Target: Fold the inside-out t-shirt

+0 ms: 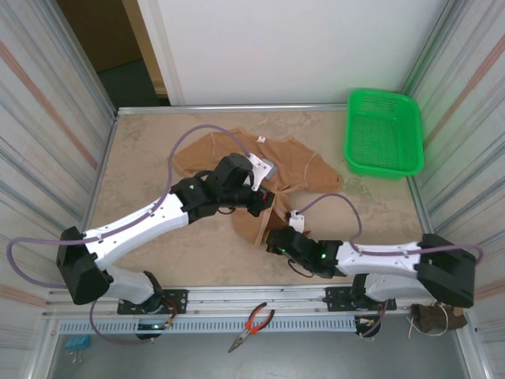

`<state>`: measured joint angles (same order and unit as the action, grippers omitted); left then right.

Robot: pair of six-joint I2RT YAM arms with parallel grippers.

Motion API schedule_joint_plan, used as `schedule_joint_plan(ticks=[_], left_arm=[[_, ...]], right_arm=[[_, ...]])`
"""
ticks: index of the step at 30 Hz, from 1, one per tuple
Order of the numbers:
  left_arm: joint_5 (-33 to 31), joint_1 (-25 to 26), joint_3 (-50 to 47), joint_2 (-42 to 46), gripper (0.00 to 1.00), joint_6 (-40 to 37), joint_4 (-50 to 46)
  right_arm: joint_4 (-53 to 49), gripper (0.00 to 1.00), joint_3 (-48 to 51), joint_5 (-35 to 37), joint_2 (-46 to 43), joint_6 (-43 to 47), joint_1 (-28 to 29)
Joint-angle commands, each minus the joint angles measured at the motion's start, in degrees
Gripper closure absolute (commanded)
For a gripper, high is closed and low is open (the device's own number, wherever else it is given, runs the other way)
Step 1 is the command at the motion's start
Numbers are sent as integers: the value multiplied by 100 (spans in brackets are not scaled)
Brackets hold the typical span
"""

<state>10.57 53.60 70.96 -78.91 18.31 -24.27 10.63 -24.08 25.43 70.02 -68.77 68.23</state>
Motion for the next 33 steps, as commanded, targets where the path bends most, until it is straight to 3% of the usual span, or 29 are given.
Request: schedule_joint_plan(ticks=[1, 9, 18, 24, 33], left_arm=[[416, -41, 293, 274, 100, 151, -31], [838, -28, 405, 502, 100, 418, 117], [935, -25, 377, 658, 100, 350, 62], [1119, -17, 439, 506, 100, 618, 300], [1011, 61, 454, 350, 100, 674, 445]], right_arm=[[1479, 100, 17, 1021, 539, 514, -30], [2868, 100, 99, 1375, 1478, 734, -610], [2907, 100, 217, 292, 1299, 1060, -1455], [2713, 100, -330, 102, 1666, 1032, -1150], [2618, 100, -864, 420, 2061, 286, -237]])
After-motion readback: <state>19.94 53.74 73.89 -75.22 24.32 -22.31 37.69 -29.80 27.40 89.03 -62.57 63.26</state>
